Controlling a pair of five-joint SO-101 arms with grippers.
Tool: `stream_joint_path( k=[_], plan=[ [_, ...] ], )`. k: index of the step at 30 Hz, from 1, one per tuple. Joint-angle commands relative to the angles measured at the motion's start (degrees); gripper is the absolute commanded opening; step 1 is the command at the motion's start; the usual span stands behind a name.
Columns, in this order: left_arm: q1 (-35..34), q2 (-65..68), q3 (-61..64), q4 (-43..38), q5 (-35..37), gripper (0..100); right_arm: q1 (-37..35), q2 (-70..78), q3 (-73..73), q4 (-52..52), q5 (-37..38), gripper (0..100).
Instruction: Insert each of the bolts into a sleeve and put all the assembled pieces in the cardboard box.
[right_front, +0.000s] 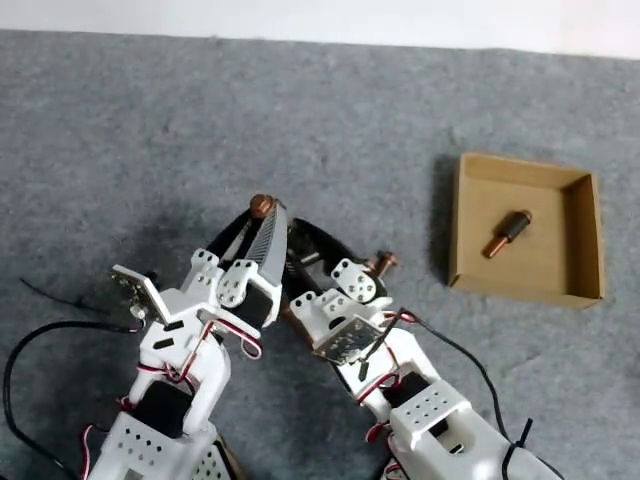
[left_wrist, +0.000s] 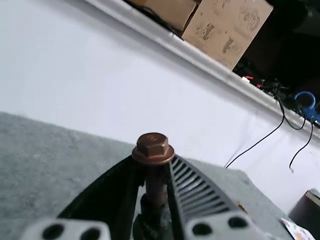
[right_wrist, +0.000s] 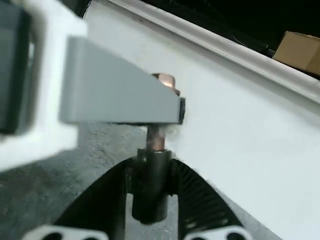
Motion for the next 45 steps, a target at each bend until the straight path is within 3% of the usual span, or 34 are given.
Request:
stream_joint_path(
  k=[1,8,16,18,20,27,29,32,36,41,45],
  plan=[
    [0.0,0.1,0.8,2.2,-0.2,0,0.8,-0.8,6.5,-0.2,0.4,0.3],
    [1.2,0.6,0.8,4.5,-0.4,2,2.2,-1.0,6.4,1.4,0.4,0.3],
    [4.4,0.5,0.8,11.5,-0.3,40,5.3,-1.2,6.4,1.4,0.4,0.3],
    [3.9,0.1,0.8,11.6,-0.1,45,5.8,-1.0,6.4,1.4,0.4,0.3],
    [1.4,0.0,0.8,11.6,0.5,46,6.9,-1.0,6.4,1.1,0.4,0.3],
    [-17.8,-6.3,-0.2,11.2,18.4,46,15.3,-0.9,6.3,1.1,0.4,0.3],
    [-19.1,-7.3,0.0,11.1,18.5,46,18.5,-0.8,6.3,1.2,0.4,0.3],
    [-19.1,-6.3,0.5,11.3,12.1,46,24.8,-0.7,6.3,1.3,0.0,0.3],
    [-19.0,-5.8,0.5,11.3,6.8,46,33.2,-0.7,5.2,7.3,-10.2,0.3],
    [-18.4,-5.8,0.5,13.5,6.5,46,43.5,4.2,-10.7,29.5,-26.5,0.3],
    [-17.1,-5.8,0.5,15.6,6.4,46,47.6,19.6,-22.4,30.2,-29.6,0.3]
  ],
)
